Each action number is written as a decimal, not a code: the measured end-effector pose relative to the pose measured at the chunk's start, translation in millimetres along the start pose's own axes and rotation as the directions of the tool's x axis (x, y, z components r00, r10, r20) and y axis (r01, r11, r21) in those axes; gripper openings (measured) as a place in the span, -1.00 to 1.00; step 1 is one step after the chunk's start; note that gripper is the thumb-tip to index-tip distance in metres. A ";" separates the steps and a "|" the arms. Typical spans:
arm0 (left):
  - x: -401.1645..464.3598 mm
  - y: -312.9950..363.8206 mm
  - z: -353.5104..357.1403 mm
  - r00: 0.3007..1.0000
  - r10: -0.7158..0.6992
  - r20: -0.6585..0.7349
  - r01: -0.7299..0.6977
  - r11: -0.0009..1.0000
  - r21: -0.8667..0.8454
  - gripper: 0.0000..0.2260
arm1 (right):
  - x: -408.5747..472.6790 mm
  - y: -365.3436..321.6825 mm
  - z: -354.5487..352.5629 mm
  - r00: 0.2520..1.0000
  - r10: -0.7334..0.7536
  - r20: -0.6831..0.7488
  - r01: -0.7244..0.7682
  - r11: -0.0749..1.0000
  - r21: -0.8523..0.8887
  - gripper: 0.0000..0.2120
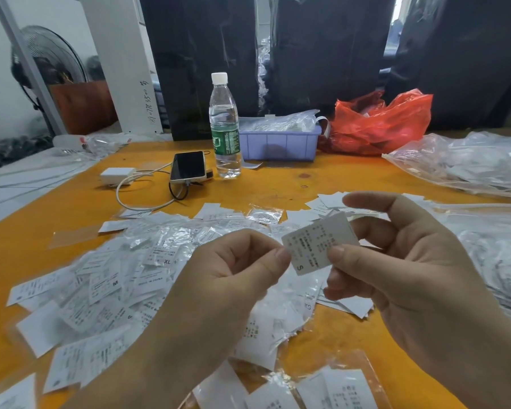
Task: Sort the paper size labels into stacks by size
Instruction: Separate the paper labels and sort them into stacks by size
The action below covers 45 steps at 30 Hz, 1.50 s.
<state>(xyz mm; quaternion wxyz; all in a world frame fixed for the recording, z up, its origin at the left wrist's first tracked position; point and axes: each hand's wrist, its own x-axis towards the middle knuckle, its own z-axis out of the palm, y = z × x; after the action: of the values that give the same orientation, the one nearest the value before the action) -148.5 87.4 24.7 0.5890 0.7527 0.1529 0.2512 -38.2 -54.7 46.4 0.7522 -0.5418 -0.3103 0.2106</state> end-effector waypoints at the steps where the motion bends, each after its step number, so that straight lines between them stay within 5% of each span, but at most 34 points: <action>1: 0.0 -0.4 0.1 1.000 0.002 0.002 -0.002 1.000 -0.002 -0.78 | -0.5 -0.5 -0.6 1.000 0.012 0.015 -0.012 1.000 0.000 -0.55; 4: 0.3 -1.8 1.6 1.000 0.004 0.013 -0.004 1.000 -0.016 -0.81 | -2.5 -0.7 -3.7 0.994 0.054 0.097 -0.052 0.998 -0.023 -0.81; 9: 0.2 -3.3 3.8 0.998 0.037 0.051 -0.035 0.999 -0.029 -0.83 | -3.5 -0.2 -3.2 0.972 0.150 0.182 -0.132 0.985 -0.109 -0.94; 13: -0.1 -3.2 0.6 0.999 0.043 0.016 -0.043 0.999 -0.003 -0.84 | -2.6 0.7 -6.5 0.993 0.043 0.110 -0.018 0.976 -0.219 -0.84; 17: 0.7 -3.7 -1.9 0.999 0.040 -0.017 -0.040 0.999 0.008 -0.78 | -0.2 -6.3 -10.8 0.994 -0.063 0.094 0.075 0.990 -0.123 -0.90; 21: 0.3 -3.9 -2.1 0.999 0.044 -0.001 -0.044 0.999 -0.004 -0.69 | 0.9 -3.9 -9.2 0.991 -0.014 0.137 0.020 0.999 -0.046 -0.88; 28: 1.4 -3.2 -1.9 0.999 0.033 0.019 -0.032 0.999 -0.038 -0.83 | 1.0 4.6 -6.0 0.978 0.084 0.190 -0.073 0.995 -0.068 -0.88; 45: 0.3 -1.3 -4.7 0.997 0.042 0.068 -0.038 0.998 -0.058 -0.83 | -0.4 10.0 -9.1 0.944 0.110 0.311 -0.021 0.961 -0.277 -0.87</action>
<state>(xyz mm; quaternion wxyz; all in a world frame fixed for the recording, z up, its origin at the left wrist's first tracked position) -150.7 91.8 24.3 0.6100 0.7467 0.1104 0.2409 -32.0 -58.0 34.9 0.6027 -0.6076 -0.4368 0.2772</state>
